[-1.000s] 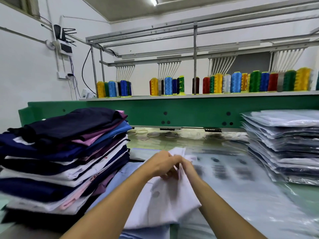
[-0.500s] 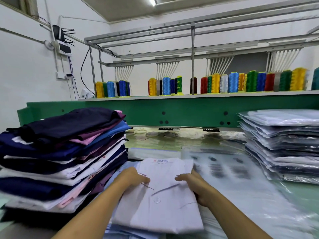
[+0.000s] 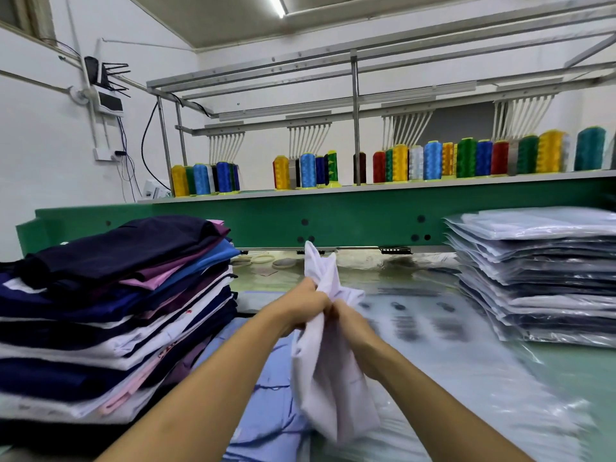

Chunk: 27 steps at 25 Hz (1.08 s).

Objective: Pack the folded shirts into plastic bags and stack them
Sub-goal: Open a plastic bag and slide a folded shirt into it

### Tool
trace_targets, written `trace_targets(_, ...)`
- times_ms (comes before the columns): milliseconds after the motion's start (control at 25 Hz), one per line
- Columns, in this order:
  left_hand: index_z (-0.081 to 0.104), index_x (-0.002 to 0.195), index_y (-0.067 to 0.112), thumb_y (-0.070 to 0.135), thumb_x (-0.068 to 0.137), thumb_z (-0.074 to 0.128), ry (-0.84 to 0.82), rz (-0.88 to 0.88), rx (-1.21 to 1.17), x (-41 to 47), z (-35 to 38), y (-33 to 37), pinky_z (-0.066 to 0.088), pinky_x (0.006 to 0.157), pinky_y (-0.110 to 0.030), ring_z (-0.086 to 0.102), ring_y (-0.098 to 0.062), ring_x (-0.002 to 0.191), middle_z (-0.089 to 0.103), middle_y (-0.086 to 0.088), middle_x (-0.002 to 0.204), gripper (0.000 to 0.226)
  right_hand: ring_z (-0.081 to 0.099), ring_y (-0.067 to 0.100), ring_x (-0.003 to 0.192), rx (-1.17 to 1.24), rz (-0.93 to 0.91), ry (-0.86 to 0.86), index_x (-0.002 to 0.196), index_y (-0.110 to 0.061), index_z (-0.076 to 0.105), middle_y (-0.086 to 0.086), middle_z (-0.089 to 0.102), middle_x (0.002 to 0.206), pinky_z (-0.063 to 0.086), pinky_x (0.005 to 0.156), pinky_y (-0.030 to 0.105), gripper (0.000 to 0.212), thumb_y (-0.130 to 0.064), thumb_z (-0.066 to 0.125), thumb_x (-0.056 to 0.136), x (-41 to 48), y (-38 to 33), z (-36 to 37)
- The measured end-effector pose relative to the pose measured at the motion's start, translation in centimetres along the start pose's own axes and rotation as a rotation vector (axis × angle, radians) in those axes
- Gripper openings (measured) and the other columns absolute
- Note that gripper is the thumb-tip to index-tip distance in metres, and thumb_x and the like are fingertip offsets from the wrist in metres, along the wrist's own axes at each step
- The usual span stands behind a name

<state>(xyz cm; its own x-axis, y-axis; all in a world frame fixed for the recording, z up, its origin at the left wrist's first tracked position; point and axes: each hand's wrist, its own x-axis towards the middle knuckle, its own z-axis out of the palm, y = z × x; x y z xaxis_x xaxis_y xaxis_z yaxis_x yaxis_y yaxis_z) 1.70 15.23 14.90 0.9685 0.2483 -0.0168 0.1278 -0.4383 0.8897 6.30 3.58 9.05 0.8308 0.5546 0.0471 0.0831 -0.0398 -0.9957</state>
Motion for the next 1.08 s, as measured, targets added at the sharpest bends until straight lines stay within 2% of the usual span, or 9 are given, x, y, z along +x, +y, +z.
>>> trace_targets(80,0.057,0.101,0.000,0.006,0.082,0.048,-0.072,-0.038,-0.221,-0.2,1.3,2.1,0.052,0.061,-0.031,0.056,-0.021,0.065,0.056,-0.013,0.085,0.022,0.074,0.004,0.085,0.157,0.037,-0.035,0.104,-0.023,0.074,-0.003,0.079,0.091,0.054,0.072,0.019,0.044,-0.054,0.042,0.102,-0.2,-0.9,-1.3)
trace_targets(160,0.058,0.101,0.000,0.011,0.087,0.046,-0.168,-0.071,-0.449,-0.4,1.9,3.4,0.057,0.063,-0.031,0.057,-0.018,0.067,0.054,-0.012,0.092,0.022,0.074,0.012,0.099,0.218,0.038,-0.059,0.107,-0.023,0.077,0.003,0.078,0.103,0.054,0.092,0.030,0.042,-0.056,0.055,0.096,-0.3,-1.4,-3.4)
trace_targets(320,0.060,0.116,-0.009,0.004,0.093,0.040,-0.180,0.014,-0.530,0.7,4.5,4.7,0.060,0.066,-0.031,0.064,-0.028,0.080,0.052,-0.023,0.115,0.033,0.074,0.028,0.098,0.148,0.052,-0.002,0.108,-0.004,0.076,0.018,0.076,0.105,0.056,0.088,0.038,0.025,-0.007,0.062,0.088,-1.1,-2.4,-8.6)
trace_targets(440,0.065,0.102,-0.001,-0.003,0.096,0.043,0.096,0.178,-0.246,2.5,6.9,3.8,0.058,0.062,-0.030,0.060,-0.021,0.073,0.063,-0.018,0.103,0.023,0.073,0.029,0.091,0.016,0.047,0.176,0.108,0.001,0.069,0.015,0.076,0.098,0.058,0.068,0.030,0.033,0.012,0.062,0.078,-1.6,-3.2,-12.5)
trace_targets(520,0.065,0.104,0.005,-0.002,0.094,0.050,0.149,0.263,0.079,4.0,8.0,1.7,0.056,0.075,-0.034,0.062,-0.022,0.084,0.069,-0.016,0.107,0.020,0.070,0.024,0.086,-0.063,0.037,0.261,0.100,-0.001,0.066,0.013,0.073,0.097,0.055,0.060,0.025,0.027,0.014,0.064,0.077,-1.9,-3.4,-15.0)
trace_targets(640,0.052,0.140,0.019,0.032,0.095,0.065,-0.125,0.199,0.651,5.1,10.0,-2.2,0.045,0.103,-0.034,0.054,-0.025,0.127,0.054,-0.006,0.143,0.048,0.064,0.023,0.081,-0.256,-0.003,0.299,0.098,0.007,0.064,0.011,0.067,0.093,0.048,0.061,0.026,0.024,0.016,0.064,0.075,-2.4,-2.9,-18.6)
trace_targets(720,0.041,0.150,0.032,0.058,0.092,0.060,-0.254,0.108,0.876,5.4,11.4,-3.7,0.039,0.109,-0.036,0.046,-0.027,0.137,0.045,-0.006,0.152,0.066,0.050,0.016,0.067,-0.423,-0.067,0.306,0.081,0.001,0.062,0.006,0.055,0.074,0.034,0.052,0.024,0.018,0.016,0.063,0.072,-2.9,-2.9,-20.2)
trace_targets(920,0.059,0.138,0.019,0.060,0.102,0.039,-0.224,0.134,1.150,5.8,13.0,-2.6,0.041,0.102,-0.035,0.051,-0.033,0.127,0.052,-0.017,0.142,0.058,0.046,0.014,0.062,-0.684,-0.169,0.231,0.058,-0.018,0.056,-0.006,0.050,0.060,0.034,0.056,0.027,0.030,0.011,0.061,0.064,-3.5,-2.9,-22.6)
trace_targets(1080,0.063,0.131,0.011,0.062,0.100,0.042,-0.205,0.034,1.182,6.0,13.3,-1.3,0.045,0.103,-0.039,0.056,-0.034,0.122,0.053,-0.018,0.137,0.063,0.052,0.011,0.062,-0.790,-0.178,0.197,0.062,-0.033,0.066,-0.013,0.055,0.057,0.040,0.059,0.028,0.038,0.005,0.061,0.062,-3.5,-1.9,-23.1)
